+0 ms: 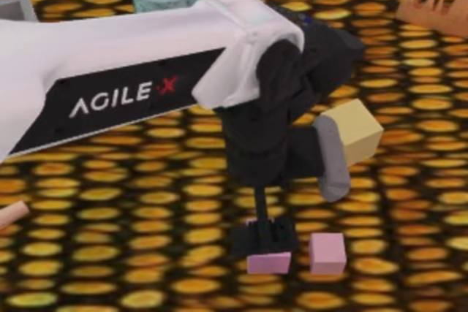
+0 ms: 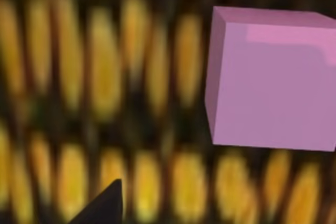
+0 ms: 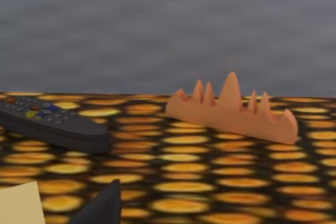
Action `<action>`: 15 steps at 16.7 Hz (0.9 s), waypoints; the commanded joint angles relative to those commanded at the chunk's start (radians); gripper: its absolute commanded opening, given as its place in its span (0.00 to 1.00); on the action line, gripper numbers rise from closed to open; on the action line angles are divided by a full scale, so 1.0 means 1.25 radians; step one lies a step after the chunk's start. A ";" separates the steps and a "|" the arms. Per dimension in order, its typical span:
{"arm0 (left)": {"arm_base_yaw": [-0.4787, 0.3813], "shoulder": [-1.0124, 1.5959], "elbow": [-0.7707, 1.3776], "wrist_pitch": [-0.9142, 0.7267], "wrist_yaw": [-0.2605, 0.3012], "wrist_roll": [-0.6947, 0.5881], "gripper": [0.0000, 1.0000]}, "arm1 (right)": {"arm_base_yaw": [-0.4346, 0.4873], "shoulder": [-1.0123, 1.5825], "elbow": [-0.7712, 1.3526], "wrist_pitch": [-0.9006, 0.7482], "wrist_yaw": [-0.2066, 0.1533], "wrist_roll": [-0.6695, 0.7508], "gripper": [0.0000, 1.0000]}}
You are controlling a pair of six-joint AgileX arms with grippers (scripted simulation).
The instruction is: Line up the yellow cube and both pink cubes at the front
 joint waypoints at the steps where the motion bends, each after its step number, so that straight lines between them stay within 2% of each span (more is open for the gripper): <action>1: 0.017 -0.031 -0.028 0.019 -0.002 -0.010 1.00 | 0.008 0.033 0.033 -0.024 -0.001 -0.001 1.00; 6: 0.151 -0.295 -0.246 0.163 -0.011 -0.096 1.00 | 0.064 0.326 0.313 -0.207 0.001 -0.007 1.00; 15: 0.484 -1.034 -0.846 0.546 -0.021 -0.326 1.00 | 0.194 1.159 0.991 -0.660 0.003 -0.022 1.00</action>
